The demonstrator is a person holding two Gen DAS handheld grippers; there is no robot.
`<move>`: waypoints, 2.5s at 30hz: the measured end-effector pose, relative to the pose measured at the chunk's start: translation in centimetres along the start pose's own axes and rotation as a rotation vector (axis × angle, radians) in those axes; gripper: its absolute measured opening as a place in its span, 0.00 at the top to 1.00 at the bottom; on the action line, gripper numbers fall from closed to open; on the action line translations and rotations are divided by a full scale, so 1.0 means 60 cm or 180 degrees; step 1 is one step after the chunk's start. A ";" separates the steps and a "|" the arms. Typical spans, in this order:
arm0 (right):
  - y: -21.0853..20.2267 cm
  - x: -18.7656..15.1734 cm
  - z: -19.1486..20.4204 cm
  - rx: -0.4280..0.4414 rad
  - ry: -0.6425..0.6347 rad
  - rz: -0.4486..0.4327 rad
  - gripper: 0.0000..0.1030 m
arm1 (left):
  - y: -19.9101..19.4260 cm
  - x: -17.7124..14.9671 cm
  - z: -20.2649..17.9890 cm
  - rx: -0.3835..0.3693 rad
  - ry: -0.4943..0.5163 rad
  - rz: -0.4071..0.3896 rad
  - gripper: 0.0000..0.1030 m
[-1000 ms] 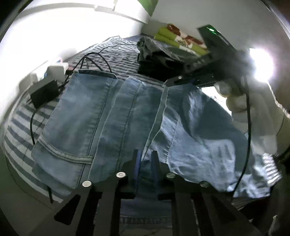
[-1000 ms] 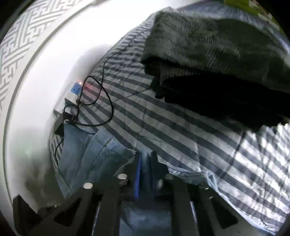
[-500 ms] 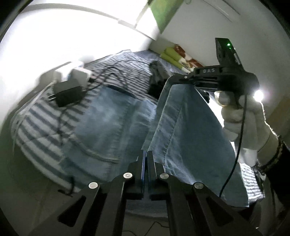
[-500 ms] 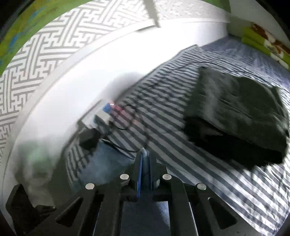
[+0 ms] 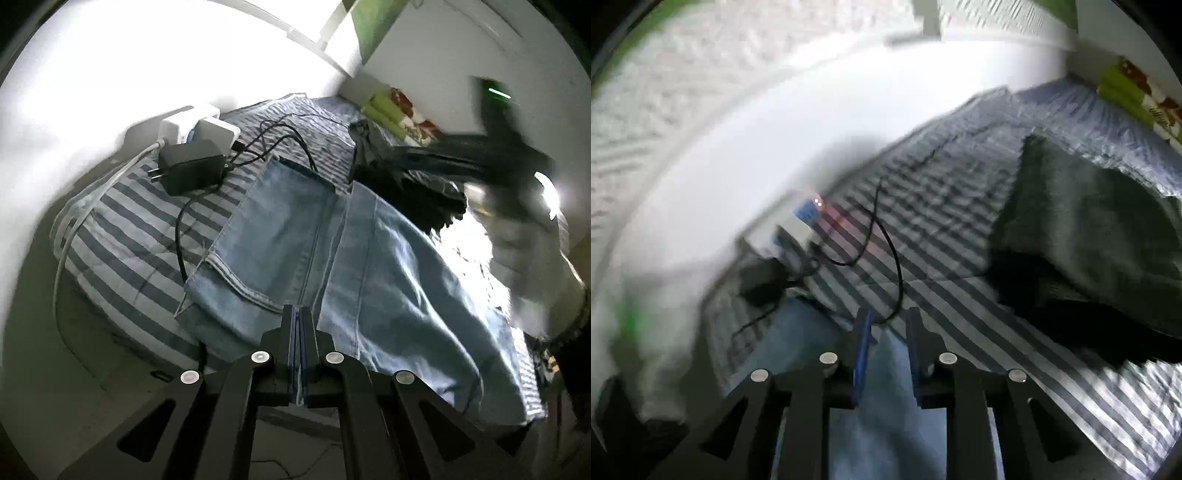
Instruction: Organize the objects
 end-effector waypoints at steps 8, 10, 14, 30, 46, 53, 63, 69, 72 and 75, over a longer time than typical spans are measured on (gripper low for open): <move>-0.218 -0.295 -0.019 -0.0182 -0.0300 0.0128 0.71 | 0.016 -0.018 -0.061 -0.0262 0.0183 0.0151 0.35; -0.241 -0.378 -0.042 -0.0264 -0.0118 0.0190 0.71 | 0.030 -0.028 -0.070 -0.0196 0.0228 0.0230 0.59; -0.280 -0.491 -0.090 -0.0365 0.0350 0.0222 0.71 | 0.043 -0.032 -0.082 -0.0002 0.0384 0.0238 0.72; -0.355 -0.601 -0.243 -0.0819 0.1227 0.0165 0.70 | -0.008 -0.025 -0.041 0.0670 0.0340 0.0163 0.69; -0.281 -0.498 -0.430 -0.0714 0.1822 -0.0050 0.62 | 0.146 -0.077 -0.260 0.0330 0.1305 0.0685 0.69; -0.332 -0.484 -0.415 -0.1454 0.1323 -0.0249 0.62 | 0.102 -0.021 -0.191 0.0201 0.0785 0.0417 0.69; -0.291 -0.401 -0.238 -0.0661 0.0538 -0.0200 0.62 | 0.124 -0.060 -0.272 -0.0103 0.1003 0.0614 0.67; -0.186 -0.338 -0.294 -0.0627 0.0086 0.0355 0.62 | 0.112 -0.078 -0.243 -0.0033 0.1018 0.0656 0.66; -0.149 -0.349 -0.304 -0.0629 -0.0090 0.0602 0.62 | 0.101 -0.073 -0.221 -0.0033 0.0932 0.0638 0.64; -0.141 -0.365 -0.307 -0.0578 -0.0141 0.0700 0.70 | 0.096 -0.064 -0.209 -0.0053 0.0854 0.0616 0.62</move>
Point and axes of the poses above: each gripper's, at about its wrist camera, not at the fingertips, and y roughly the way its jaws point, z to its left, x to its top, the point moved 9 cm from there along y, roughly the way its jaws point, and after that the axes turned 1 degree about z, right-handed, at the moved point
